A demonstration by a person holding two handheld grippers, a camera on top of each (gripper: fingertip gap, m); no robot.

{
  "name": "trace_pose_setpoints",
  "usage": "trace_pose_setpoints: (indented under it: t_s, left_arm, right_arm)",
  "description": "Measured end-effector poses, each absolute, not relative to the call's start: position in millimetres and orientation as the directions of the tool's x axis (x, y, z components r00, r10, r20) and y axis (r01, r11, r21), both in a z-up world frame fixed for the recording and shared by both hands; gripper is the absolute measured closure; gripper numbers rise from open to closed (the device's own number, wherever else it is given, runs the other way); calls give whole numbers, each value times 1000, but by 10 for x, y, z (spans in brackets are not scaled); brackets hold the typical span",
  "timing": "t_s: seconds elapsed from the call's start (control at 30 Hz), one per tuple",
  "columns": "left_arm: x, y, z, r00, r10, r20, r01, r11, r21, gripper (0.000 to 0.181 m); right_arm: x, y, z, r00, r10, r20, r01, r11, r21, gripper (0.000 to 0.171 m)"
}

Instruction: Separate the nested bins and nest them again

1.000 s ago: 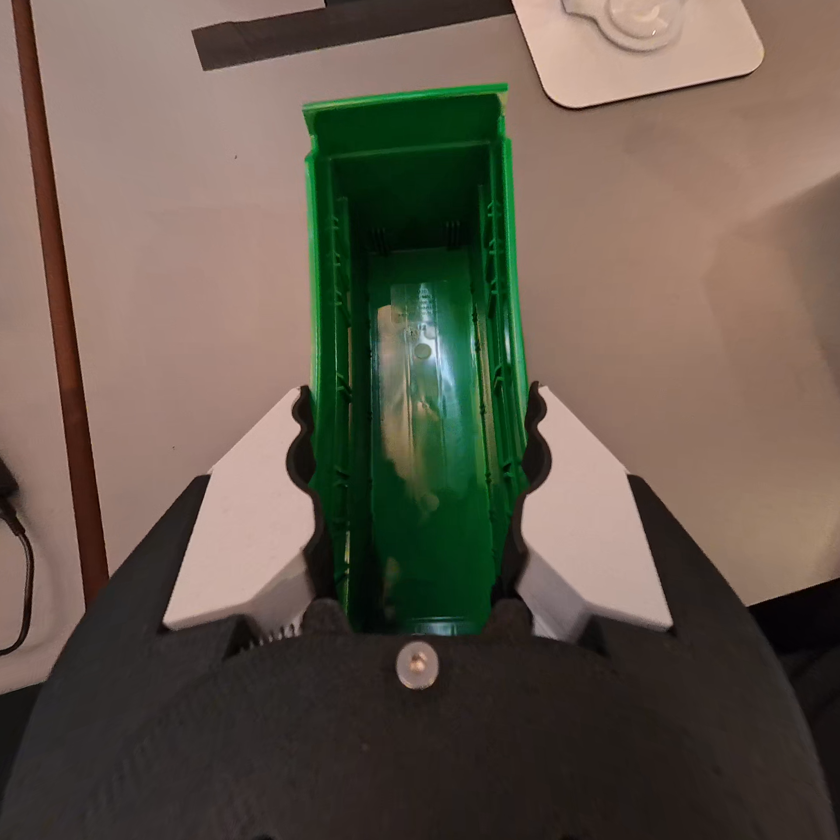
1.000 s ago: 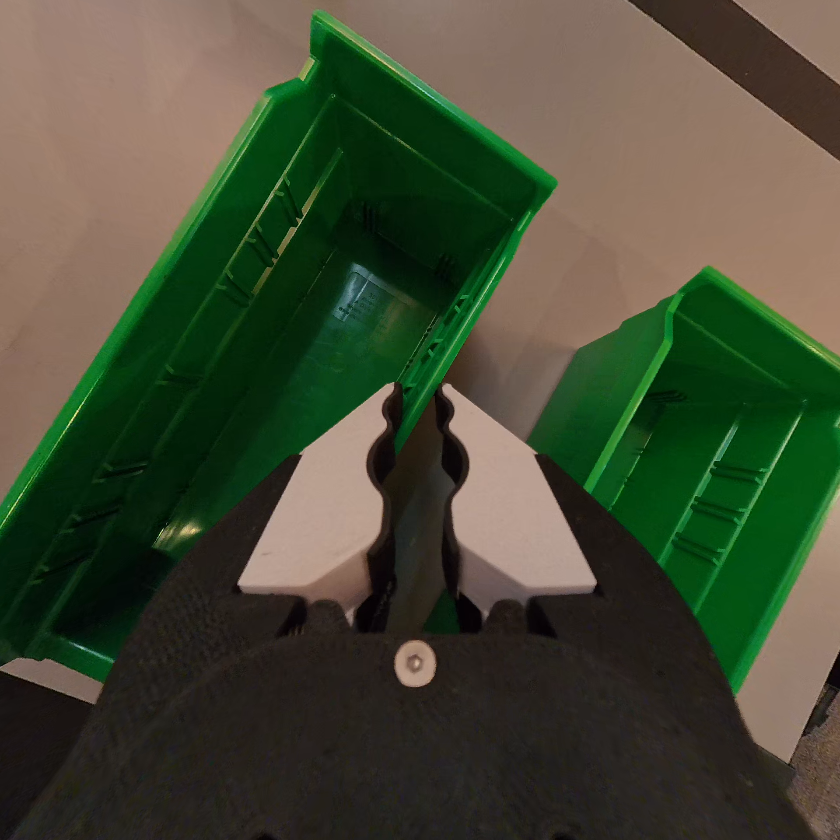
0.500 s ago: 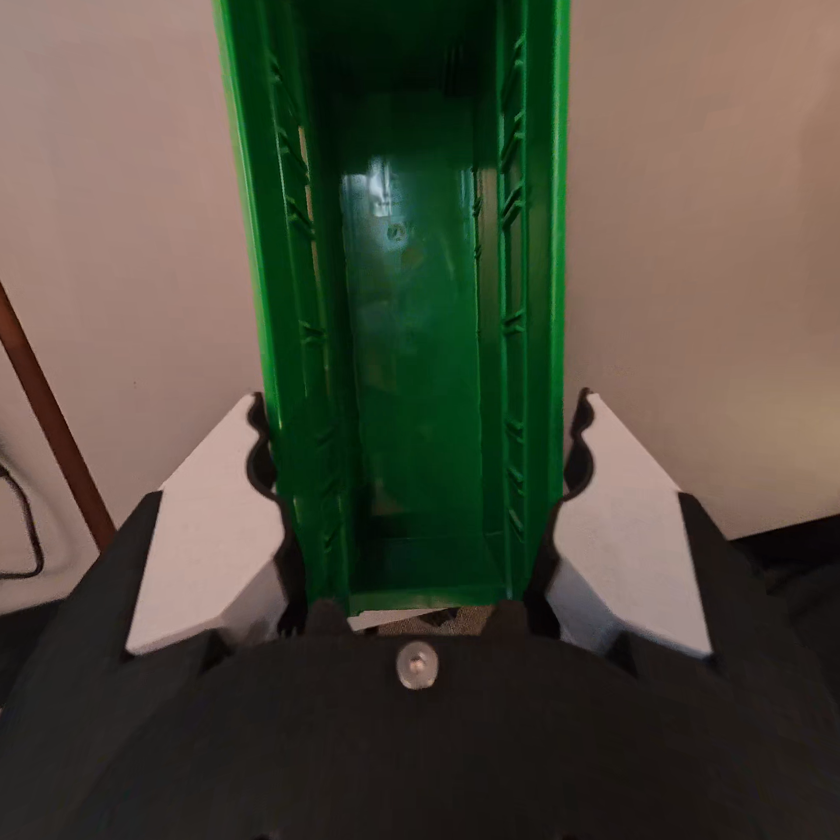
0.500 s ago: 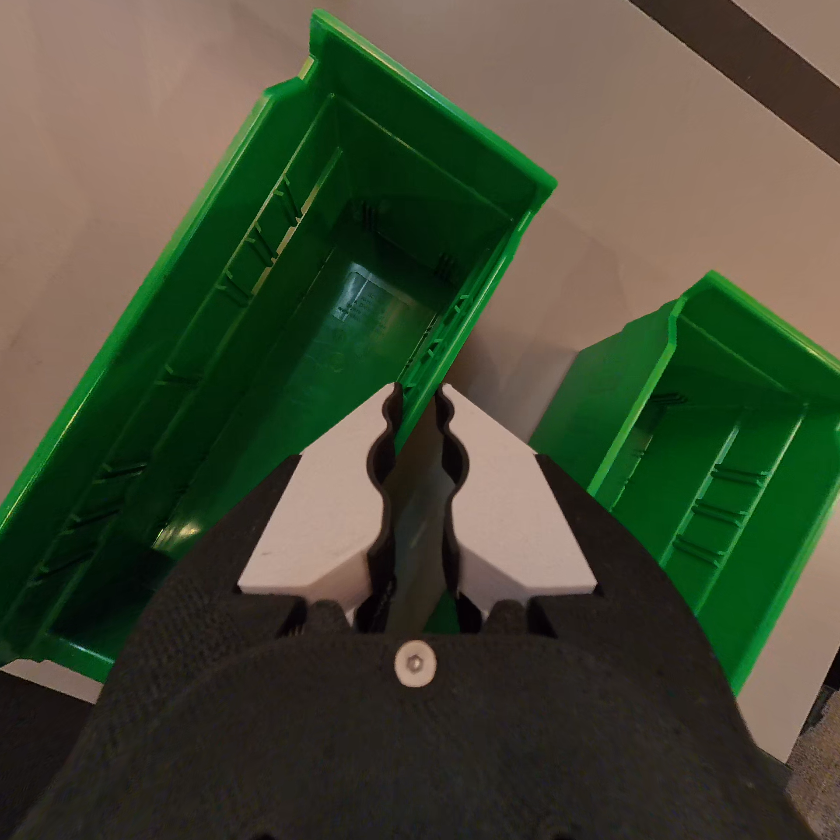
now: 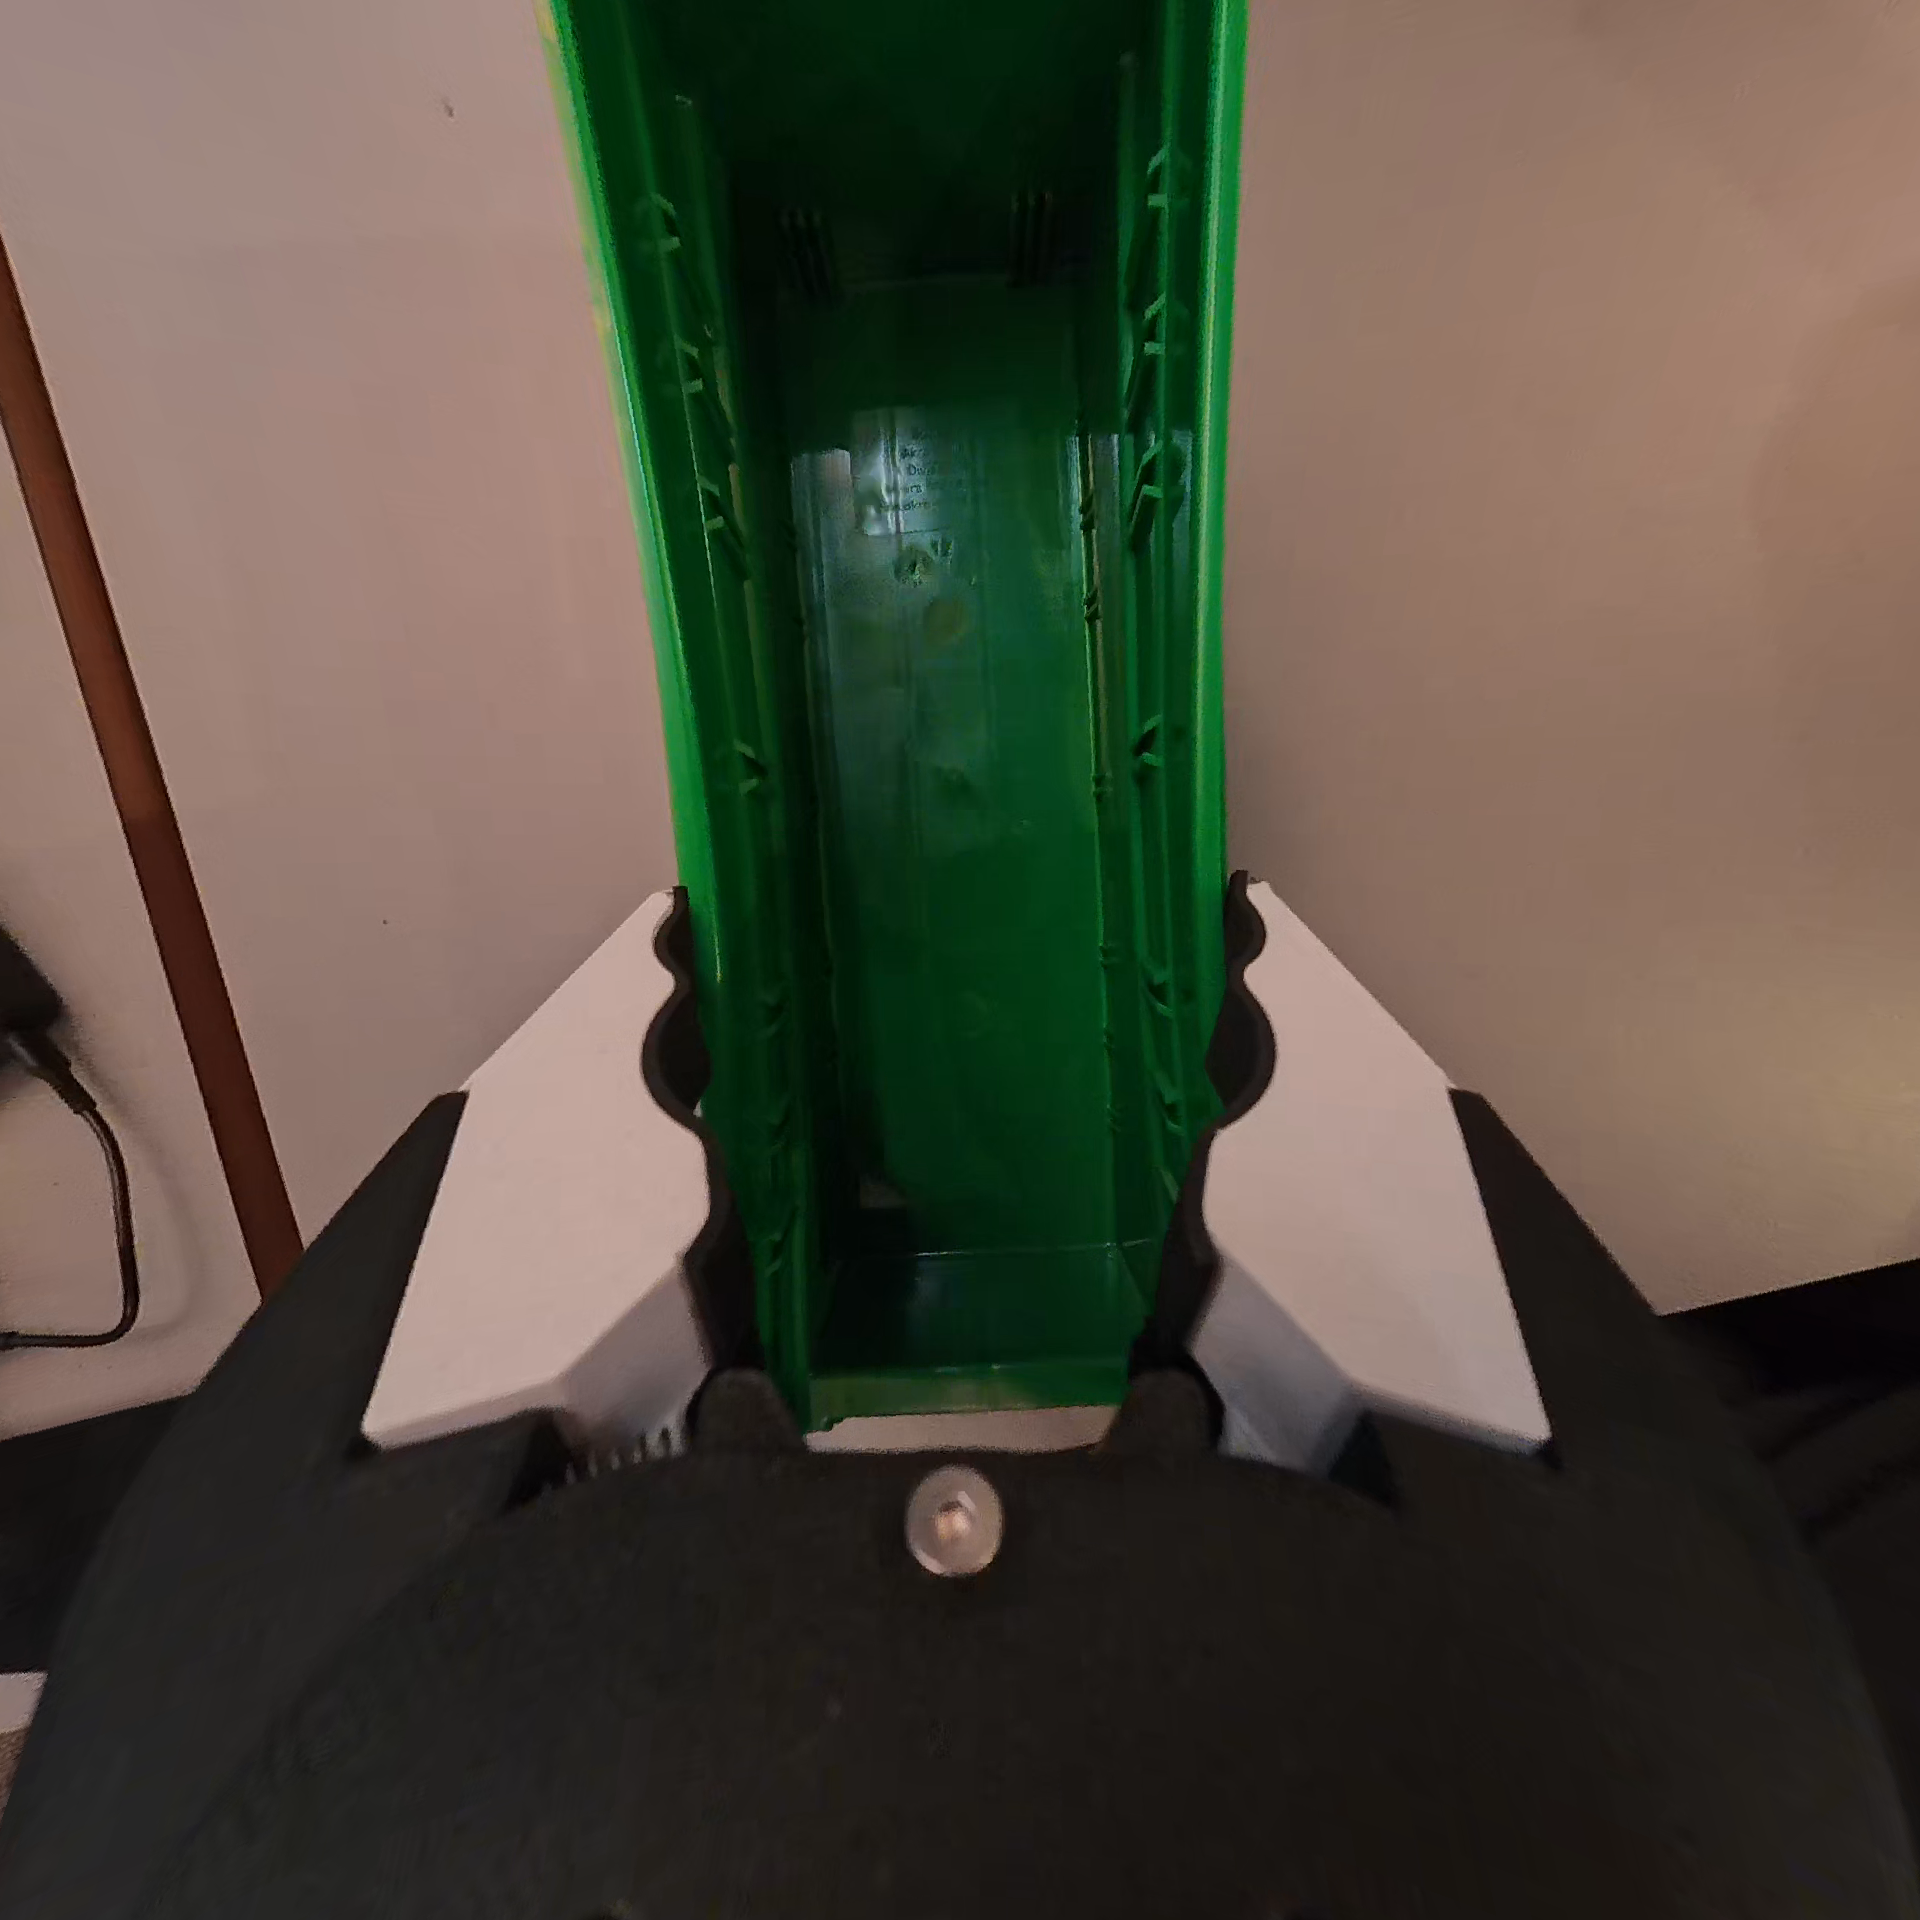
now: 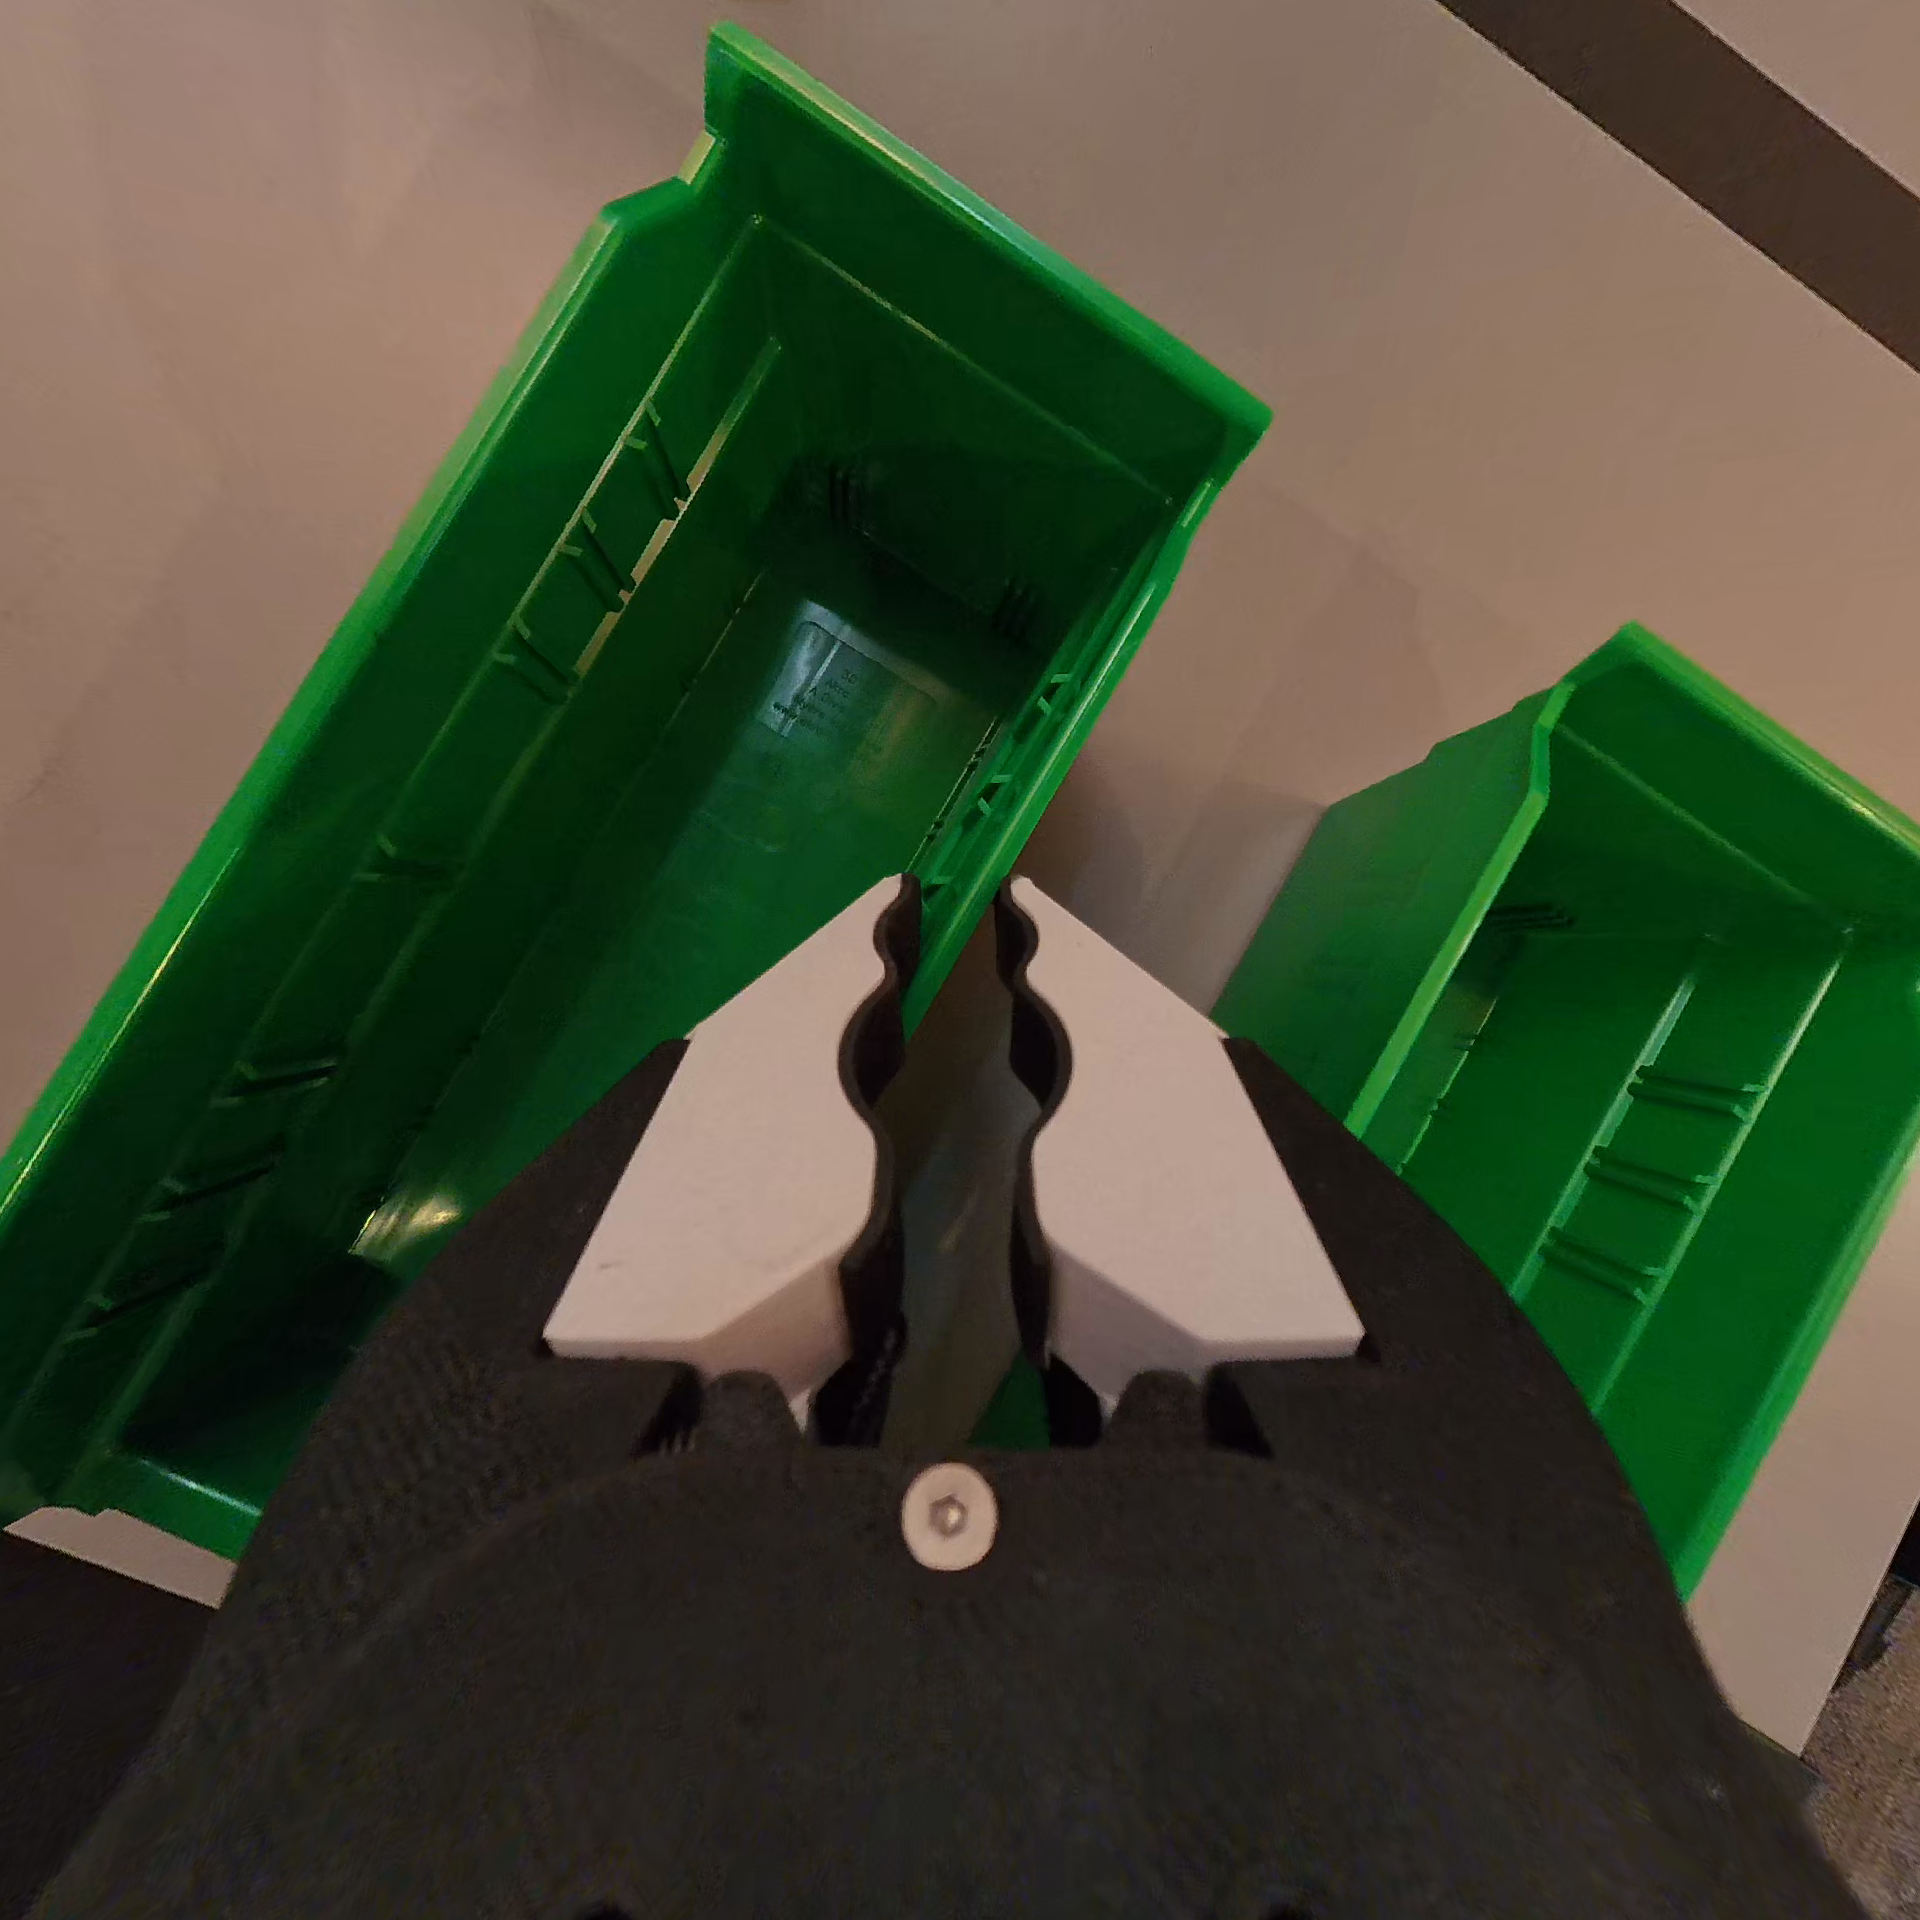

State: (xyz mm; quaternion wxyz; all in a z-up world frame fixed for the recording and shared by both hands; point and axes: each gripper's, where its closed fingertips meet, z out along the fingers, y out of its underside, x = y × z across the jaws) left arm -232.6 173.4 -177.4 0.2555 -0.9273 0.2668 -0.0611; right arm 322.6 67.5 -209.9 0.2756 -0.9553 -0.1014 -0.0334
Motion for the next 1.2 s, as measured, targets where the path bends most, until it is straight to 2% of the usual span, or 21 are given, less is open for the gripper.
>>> trace_pose_setpoints:
  t_s: [0.03, 0.17, 0.4, 0.53, 0.67, 0.73, 0.83, 0.93, 1.0, 1.07, 1.2]
  left_arm:
    - [-2328, 1740, -1767, 850, -526, -27, -464, -724, -510, 84]
    - [-2337, 1728, -1788, 847, -530, -34, -474, -725, -500, 84]
    - [-2293, 1682, -1828, 845, -535, -15, -474, -735, -485, 83]
    - [-2264, 1657, -1874, 847, -531, -11, -472, -743, -474, 82]
    - [-2195, 1633, -1918, 845, -535, -14, -480, -745, -463, 81]
    - [-2146, 1625, -1917, 839, -544, -7, -484, -740, -466, 81]
    - [-2095, 1612, -1913, 834, -552, -6, -489, -734, -472, 81]
    - [-2058, 1598, -1898, 832, -555, 4, -485, -729, -483, 82]
    - [-2034, 1593, -1881, 829, -560, 19, -480, -727, -492, 82]
    - [-2021, 1593, -1869, 826, -563, 21, -480, -723, -497, 81]
    - [-2004, 1586, -1877, 819, -574, 11, -496, -717, -489, 82]
  right_arm:
    - [3226, 675, -2099, 977, 176, 122, 213, -828, -519, 159]
    - [3221, 675, -2099, 976, 179, 126, 219, -827, -518, 158]
    - [3203, 669, -1985, 968, 193, 159, 249, -813, -526, 131]
    - [3131, 727, -1402, 936, 165, 311, 328, -730, -600, 122]
    - [1771, 815, -624, 906, 362, 221, 383, -474, -793, 123]
    - [948, 813, -517, 852, 485, 199, 410, -380, -829, 120]
    - [-158, 866, -643, 760, 635, 136, 401, -294, -868, 125]
    - [-835, 1104, -1065, 705, 699, 120, 423, -279, -862, 128]
    - [-1093, 1305, -1382, 690, 719, 85, 416, -298, -859, 127]
    - [-1295, 1430, -1522, 672, 741, 4, 342, -306, -888, 129]
    - [-1427, 1562, -1515, 665, 744, 67, 313, -195, -930, 144]
